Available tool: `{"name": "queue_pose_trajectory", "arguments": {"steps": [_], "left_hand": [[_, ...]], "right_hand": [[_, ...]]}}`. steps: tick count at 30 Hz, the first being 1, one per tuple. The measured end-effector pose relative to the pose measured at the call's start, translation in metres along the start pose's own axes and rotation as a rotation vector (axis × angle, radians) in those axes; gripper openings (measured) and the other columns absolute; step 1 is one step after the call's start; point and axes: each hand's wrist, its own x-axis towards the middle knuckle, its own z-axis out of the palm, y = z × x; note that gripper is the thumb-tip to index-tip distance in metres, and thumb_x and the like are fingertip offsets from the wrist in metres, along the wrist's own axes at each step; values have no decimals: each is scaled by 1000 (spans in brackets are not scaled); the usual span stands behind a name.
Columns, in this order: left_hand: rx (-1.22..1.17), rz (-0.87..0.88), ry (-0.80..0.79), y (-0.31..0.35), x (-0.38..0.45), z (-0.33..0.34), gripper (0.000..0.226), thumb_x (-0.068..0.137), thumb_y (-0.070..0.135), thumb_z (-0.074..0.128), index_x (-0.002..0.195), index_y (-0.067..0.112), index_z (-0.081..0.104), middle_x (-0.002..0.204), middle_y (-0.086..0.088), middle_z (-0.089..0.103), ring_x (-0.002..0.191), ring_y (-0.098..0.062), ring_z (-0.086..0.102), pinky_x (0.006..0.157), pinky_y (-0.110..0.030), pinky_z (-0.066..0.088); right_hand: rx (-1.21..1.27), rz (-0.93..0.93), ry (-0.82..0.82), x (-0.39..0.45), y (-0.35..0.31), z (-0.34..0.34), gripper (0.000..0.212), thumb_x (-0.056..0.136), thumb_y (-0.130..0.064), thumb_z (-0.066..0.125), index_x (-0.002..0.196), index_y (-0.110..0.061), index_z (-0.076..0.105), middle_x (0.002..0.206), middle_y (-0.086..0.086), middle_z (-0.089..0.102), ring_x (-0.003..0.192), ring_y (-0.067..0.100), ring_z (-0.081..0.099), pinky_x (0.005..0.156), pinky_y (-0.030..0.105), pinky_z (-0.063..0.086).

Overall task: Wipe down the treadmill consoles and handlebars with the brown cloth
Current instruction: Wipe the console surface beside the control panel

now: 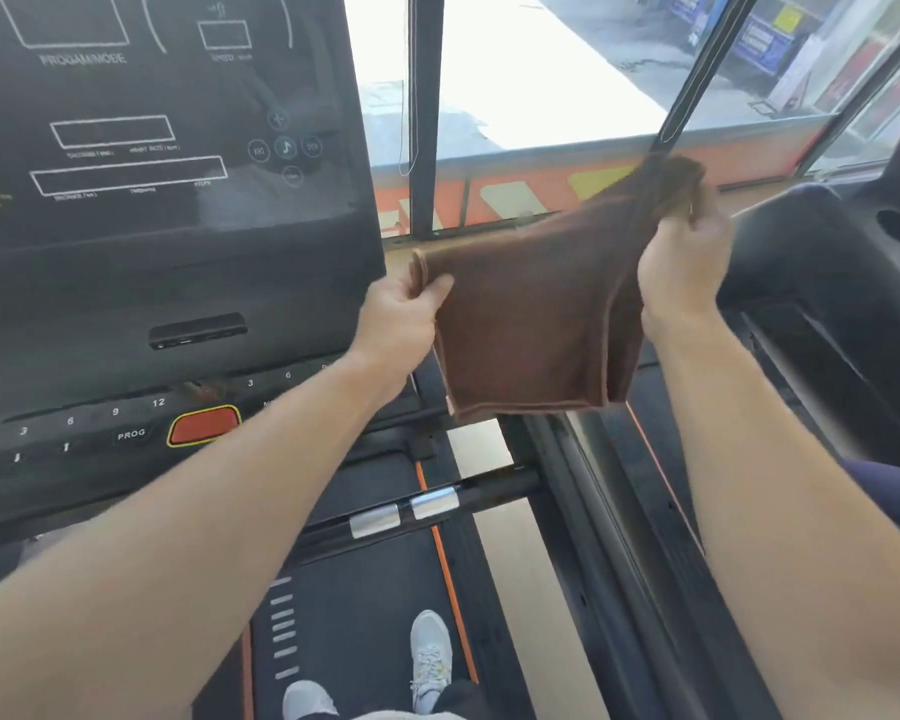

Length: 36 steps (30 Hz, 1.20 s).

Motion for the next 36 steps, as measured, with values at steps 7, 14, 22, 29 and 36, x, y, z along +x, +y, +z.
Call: {"name": "queue_pose_trajectory", "arguments": {"steps": [7, 14, 22, 29, 36], "left_hand": [[9, 167, -27, 24, 37, -5, 22, 80, 13, 69, 89, 28, 81, 100, 3, 79, 100, -19, 72, 101, -41, 54], [885, 370, -548, -98, -32, -27, 47, 62, -5, 40, 82, 12, 80, 94, 2, 78, 93, -23, 68, 84, -26, 51], [712, 23, -349, -130, -73, -26, 45, 82, -8, 49, 81, 24, 80, 97, 19, 73, 98, -3, 63, 88, -23, 49], [634, -91, -143, -145, -88, -38, 38, 90, 0, 55, 87, 32, 76, 93, 19, 73, 93, -3, 68, 85, -30, 55], [599, -99, -40, -129, -85, -41, 36, 93, -1, 56, 88, 28, 77, 92, 20, 73, 76, 6, 66, 69, -12, 46]], "right_hand": [[528, 111, -125, 33, 2, -26, 30, 96, -8, 47, 102, 3, 74, 85, 4, 67, 81, 12, 63, 82, 25, 50], [-695, 313, -858, -19, 119, -61, 37, 92, -12, 43, 89, -26, 77, 80, -4, 78, 77, 11, 73, 87, 38, 54], [-997, 104, -868, -80, 140, 32, 83, 98, -72, 37, 164, -37, 0, 173, -3, -1, 156, 26, 11, 119, 52, 29], [-1184, -108, -822, -53, 159, 94, 87, 93, -81, 11, 163, -34, -9, 172, 5, -17, 157, 39, 2, 125, 55, 17], [-1207, -374, -968, -19, 156, 159, 81, 95, -76, 5, 164, -35, 0, 173, -6, -8, 157, 34, -19, 123, 61, -14]]}}
